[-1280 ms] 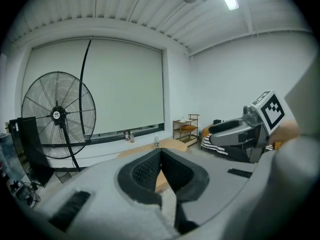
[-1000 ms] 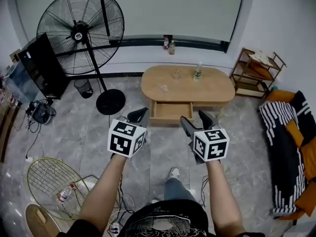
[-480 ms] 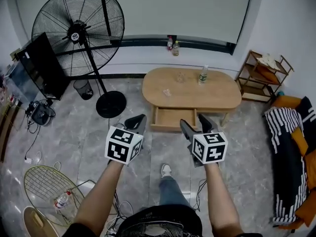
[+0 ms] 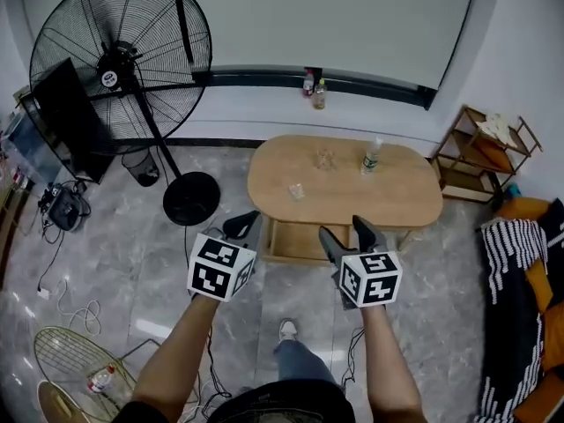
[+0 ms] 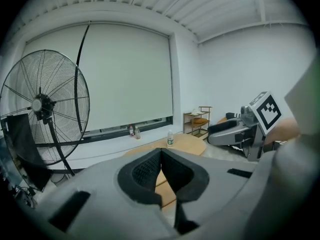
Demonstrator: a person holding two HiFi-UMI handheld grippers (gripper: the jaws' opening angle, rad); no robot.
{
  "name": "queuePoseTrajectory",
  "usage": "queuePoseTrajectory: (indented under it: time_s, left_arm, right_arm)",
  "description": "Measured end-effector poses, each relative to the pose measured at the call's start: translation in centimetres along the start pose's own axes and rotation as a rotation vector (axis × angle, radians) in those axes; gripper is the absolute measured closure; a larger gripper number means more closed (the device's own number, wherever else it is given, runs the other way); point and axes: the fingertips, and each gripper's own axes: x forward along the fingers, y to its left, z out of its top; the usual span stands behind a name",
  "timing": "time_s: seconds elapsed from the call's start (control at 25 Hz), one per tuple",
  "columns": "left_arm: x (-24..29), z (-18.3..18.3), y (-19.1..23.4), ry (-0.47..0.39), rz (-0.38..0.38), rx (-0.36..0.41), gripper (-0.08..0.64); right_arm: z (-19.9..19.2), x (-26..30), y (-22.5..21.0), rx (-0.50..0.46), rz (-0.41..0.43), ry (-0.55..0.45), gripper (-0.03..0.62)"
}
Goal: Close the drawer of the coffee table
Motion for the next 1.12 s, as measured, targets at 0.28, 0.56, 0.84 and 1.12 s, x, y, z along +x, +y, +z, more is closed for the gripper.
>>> queuePoseTrajectory:
  time_s: [0.28, 0.56, 0.84, 1.12]
  left_arm:
    - [6.5, -2.3, 1.3, 0.006, -0.021, -0.015, 0.552]
    - [8.7, -9.2, 1.7, 0.032, -0.049, -0.004, 0.552]
    - [12.5, -15.8, 2.6, 0.01, -0.066, 0.002, 0.552]
    - [17.3, -23.9, 2.0, -0.03, -0.088, 0.011, 0.552]
  right_arm:
    - [-1.8, 5.5, -3.2, 0.002, 0.007, 0.007, 0.267]
    - [-8.0, 8.8, -3.7, 0.035, -0.023, 0.005, 0.265]
    - [-14.7, 11.9, -4.2, 0.029, -0.045, 0.01, 0.265]
    - [-21.7, 15.6, -5.2, -0.018, -0.062, -0.023, 0.265]
